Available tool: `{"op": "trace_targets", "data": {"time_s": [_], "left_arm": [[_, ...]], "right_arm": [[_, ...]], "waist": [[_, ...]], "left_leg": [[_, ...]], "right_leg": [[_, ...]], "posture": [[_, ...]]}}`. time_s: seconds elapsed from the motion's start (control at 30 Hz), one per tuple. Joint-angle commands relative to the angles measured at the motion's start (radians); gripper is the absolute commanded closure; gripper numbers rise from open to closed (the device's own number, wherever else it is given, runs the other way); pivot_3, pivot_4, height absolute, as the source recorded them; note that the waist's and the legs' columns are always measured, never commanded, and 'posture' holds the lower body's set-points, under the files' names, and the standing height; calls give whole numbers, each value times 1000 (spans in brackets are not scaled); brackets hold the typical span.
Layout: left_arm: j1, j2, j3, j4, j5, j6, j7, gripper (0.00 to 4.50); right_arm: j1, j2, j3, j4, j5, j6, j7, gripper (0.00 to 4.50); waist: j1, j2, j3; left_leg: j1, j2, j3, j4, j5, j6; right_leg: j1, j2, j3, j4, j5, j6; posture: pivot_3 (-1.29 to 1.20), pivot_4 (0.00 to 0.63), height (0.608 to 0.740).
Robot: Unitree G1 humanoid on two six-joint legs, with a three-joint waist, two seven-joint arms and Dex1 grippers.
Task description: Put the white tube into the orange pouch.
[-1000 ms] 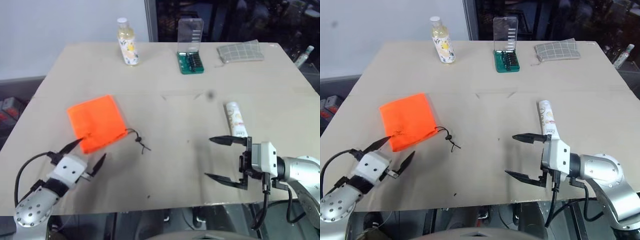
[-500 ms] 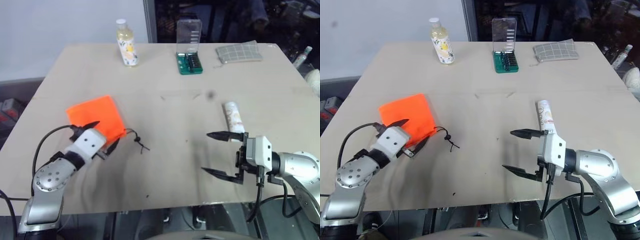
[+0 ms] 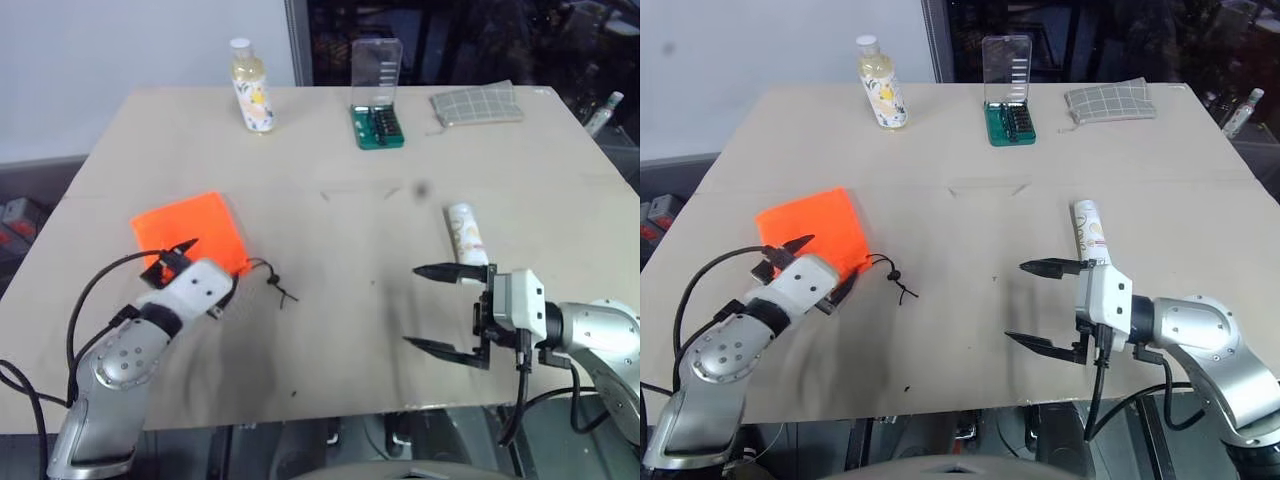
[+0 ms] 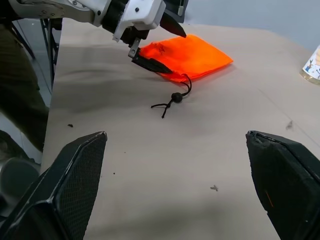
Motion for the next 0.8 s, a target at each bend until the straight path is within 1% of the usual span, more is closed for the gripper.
{"op": "trace_targets", "data": {"time_s": [0.03,0.23,0.5,0.63,0.8], "left_arm": [[3,-10,-2,-65,48,44,25,34],[-16,-20,-13,-60,107,118,47,34],[-57,-36,-45,-34,119,151,51,34],[-70,-39,-50,10,135,191,67,34],[-31,-21,-41,37,130,146,69,34]], "right_arm": [[-14,-10,-18,-24,21,-4,6,0],[-14,-14,-18,-23,24,-3,7,0],[-7,-12,-16,-32,21,0,-3,0],[2,-10,-13,-43,17,3,-14,0],[5,-7,-15,-44,15,2,-24,0]], "waist": [[1,0,0],[1,0,0],[1,0,0],[1,0,0],[-1,-1,-1]], "left_leg": [[0,0,0,0,0,0],[0,0,0,0,0,0],[0,0,0,1,0,0],[0,0,0,1,0,0],[0,0,0,1,0,0]], "right_leg": [[0,0,0,0,0,0],[0,0,0,0,0,0],[0,0,0,1,0,0],[0,0,0,1,0,0],[0,0,0,2,0,0]], "posture": [[0,150,740],[0,150,740],[0,150,740],[0,150,740],[0,150,740]]}}
